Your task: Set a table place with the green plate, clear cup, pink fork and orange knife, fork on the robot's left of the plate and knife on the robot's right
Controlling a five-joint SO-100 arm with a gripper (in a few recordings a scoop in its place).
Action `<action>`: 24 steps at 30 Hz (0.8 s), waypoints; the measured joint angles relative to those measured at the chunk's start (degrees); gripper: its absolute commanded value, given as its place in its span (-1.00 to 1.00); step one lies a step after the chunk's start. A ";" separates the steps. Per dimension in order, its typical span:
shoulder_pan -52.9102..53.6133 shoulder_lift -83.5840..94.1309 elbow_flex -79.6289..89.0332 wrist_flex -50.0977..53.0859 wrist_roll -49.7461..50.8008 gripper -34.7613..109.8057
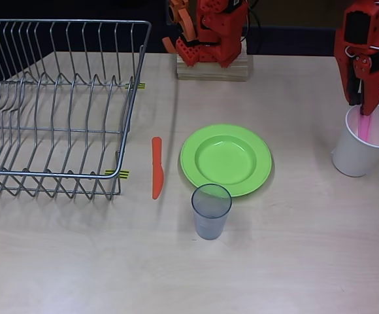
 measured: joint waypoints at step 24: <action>-2.29 0.00 0.26 -2.02 4.04 -0.52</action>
